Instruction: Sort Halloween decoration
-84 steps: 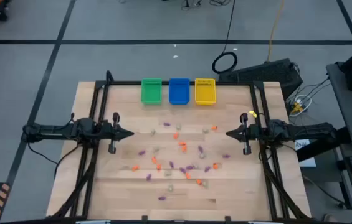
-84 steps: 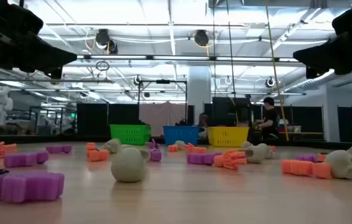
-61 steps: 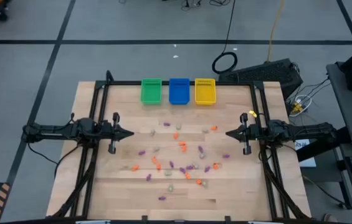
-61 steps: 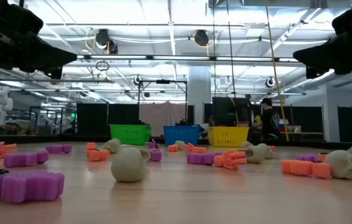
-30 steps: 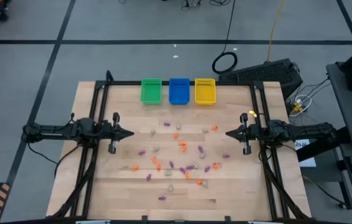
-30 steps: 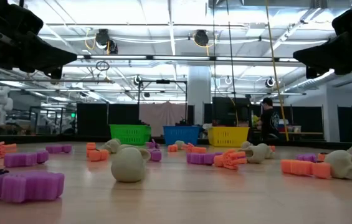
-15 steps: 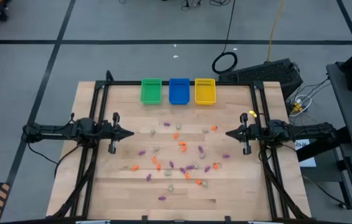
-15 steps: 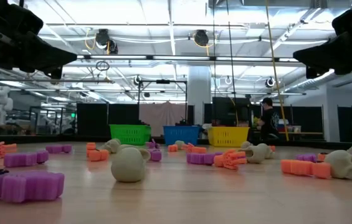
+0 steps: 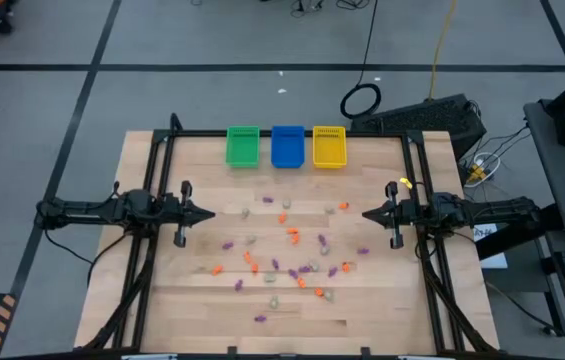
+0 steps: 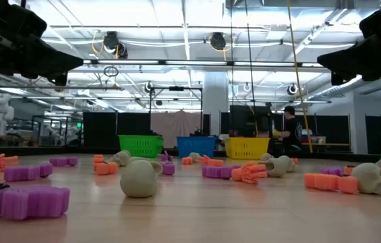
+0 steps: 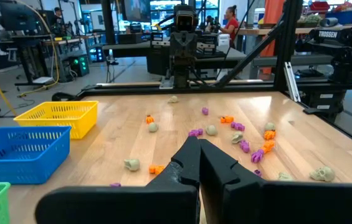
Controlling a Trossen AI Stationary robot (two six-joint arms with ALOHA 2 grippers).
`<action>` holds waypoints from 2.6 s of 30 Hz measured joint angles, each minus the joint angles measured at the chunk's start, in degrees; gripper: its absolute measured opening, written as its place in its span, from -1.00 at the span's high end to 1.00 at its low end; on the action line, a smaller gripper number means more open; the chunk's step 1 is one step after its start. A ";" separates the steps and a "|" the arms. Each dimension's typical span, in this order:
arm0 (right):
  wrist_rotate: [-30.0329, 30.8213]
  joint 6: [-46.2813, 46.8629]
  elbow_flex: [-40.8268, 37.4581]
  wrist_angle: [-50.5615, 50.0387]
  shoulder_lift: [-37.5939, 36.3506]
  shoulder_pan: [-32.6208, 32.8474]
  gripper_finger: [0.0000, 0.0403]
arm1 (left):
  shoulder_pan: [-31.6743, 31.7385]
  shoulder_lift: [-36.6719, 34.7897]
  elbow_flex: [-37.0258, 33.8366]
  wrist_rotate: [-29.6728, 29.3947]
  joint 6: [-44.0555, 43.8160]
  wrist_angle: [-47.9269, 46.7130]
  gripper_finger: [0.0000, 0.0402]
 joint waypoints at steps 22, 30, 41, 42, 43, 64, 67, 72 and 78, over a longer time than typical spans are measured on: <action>0.00 0.00 0.00 0.01 0.01 0.00 1.00 | 0.00 0.01 -0.02 0.00 -0.01 0.00 1.00; 0.01 -0.07 0.01 0.06 0.00 -0.02 1.00 | 0.00 0.02 0.00 0.00 -0.02 0.00 1.00; 0.12 0.11 -0.01 0.71 0.00 -0.02 1.00 | 0.00 0.00 0.00 0.00 0.00 0.00 1.00; 0.12 0.77 0.01 0.71 0.00 -0.02 1.00 | 0.00 0.01 -0.02 -0.01 -0.02 0.00 1.00; 0.12 1.65 -0.01 0.71 -0.01 -0.02 1.00 | 0.00 0.01 -0.01 -0.01 -0.02 0.00 1.00; -1.28 6.56 10.03 0.49 5.19 0.04 1.00 | 0.00 0.02 -0.02 -0.01 0.00 0.04 1.00; -1.26 5.20 16.11 -4.74 9.27 0.04 1.00 | 0.00 0.02 -0.02 -0.02 -0.01 0.04 1.00; -1.18 3.11 28.48 -12.43 16.40 0.04 1.00 | 0.00 0.02 -0.02 -0.02 -0.02 0.46 1.00; -1.02 3.04 44.88 -20.69 25.48 0.04 1.00 | 0.00 0.02 -0.02 -1.14 0.00 0.64 1.00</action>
